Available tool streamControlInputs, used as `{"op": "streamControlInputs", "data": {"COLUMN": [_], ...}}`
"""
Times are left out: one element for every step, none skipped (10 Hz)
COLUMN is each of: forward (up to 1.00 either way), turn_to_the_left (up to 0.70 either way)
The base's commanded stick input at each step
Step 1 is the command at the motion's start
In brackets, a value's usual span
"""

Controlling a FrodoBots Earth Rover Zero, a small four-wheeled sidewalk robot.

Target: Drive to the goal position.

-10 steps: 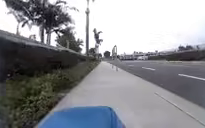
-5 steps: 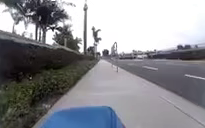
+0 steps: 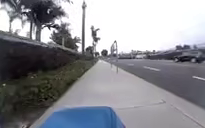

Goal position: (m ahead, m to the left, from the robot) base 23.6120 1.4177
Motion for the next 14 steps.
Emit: {"op": "streamControlInputs", "data": {"forward": [1.0, 1.0, 1.0, 1.0, 1.0, 1.0, 1.0, 1.0, 1.0, 1.0, 1.0, 1.0, 1.0, 1.0], "turn_to_the_left": [0.0, 0.0, 0.27, 0.27, 0.27, 0.27, 0.27, 0.0, 0.0, 0.0, 0.0, 0.0, 0.0, 0.0]}}
